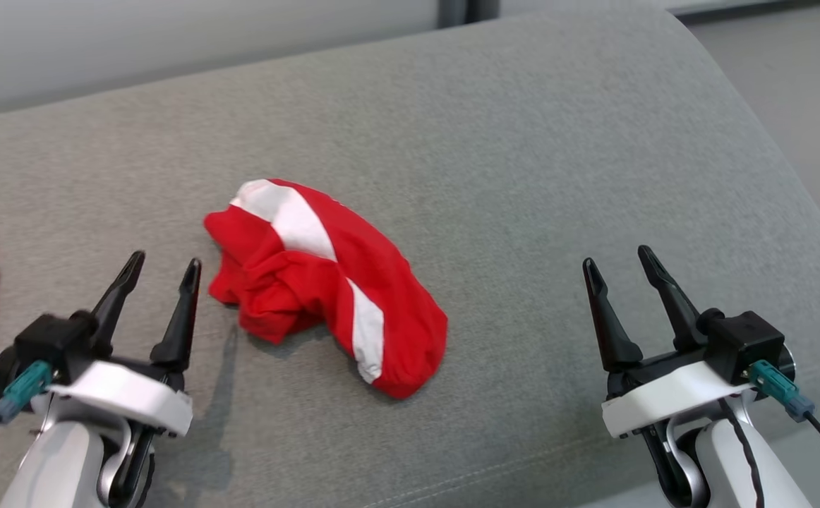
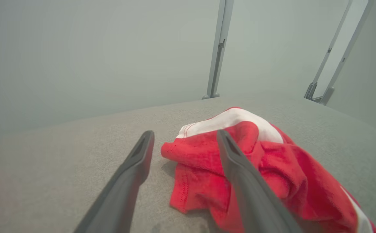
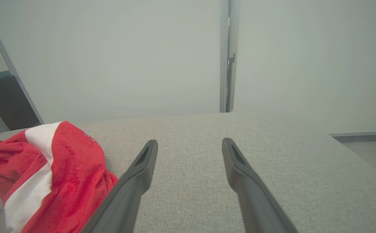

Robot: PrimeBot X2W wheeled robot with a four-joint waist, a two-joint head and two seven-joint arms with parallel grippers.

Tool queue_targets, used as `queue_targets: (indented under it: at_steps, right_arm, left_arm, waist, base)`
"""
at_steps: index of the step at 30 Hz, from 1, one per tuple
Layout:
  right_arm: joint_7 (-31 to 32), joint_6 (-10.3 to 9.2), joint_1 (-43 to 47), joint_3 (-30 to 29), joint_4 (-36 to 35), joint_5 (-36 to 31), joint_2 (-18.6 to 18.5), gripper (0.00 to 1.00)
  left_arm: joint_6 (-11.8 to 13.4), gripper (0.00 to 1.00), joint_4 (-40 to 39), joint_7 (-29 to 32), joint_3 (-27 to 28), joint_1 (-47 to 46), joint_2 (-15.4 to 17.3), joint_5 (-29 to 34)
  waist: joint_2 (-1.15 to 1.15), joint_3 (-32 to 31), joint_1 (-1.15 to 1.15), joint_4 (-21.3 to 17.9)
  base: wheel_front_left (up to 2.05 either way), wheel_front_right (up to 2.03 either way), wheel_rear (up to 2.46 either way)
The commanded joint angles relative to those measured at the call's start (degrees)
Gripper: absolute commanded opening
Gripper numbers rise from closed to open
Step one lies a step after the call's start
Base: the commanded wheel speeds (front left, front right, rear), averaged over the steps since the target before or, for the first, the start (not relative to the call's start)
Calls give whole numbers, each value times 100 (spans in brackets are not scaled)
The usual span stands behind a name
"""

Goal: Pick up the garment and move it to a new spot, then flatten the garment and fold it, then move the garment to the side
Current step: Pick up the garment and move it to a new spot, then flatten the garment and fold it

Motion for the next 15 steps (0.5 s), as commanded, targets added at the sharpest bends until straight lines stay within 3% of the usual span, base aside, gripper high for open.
queue_targets:
  at_steps: [1,8,15]
  right_arm:
    - [-59,8,-70,85,-35,56,-1,100]
    - [-59,8,0,216,239,95,-1,100]
    - [-59,8,28,1146,838,302,-1,100]
  left_arm:
    - [1,100,-224,-32,403,60,94,92]
    - [1,100,-565,-32,968,683,-170,277]
    - [1,100,-654,-32,1023,1184,-409,321]
  waist:
    - [0,-278,0,308]
    - [0,-534,0,851]
    - [0,-621,0,1601]
  base:
    - [0,0,0]
    - [0,0,0]
    - [0,0,0]
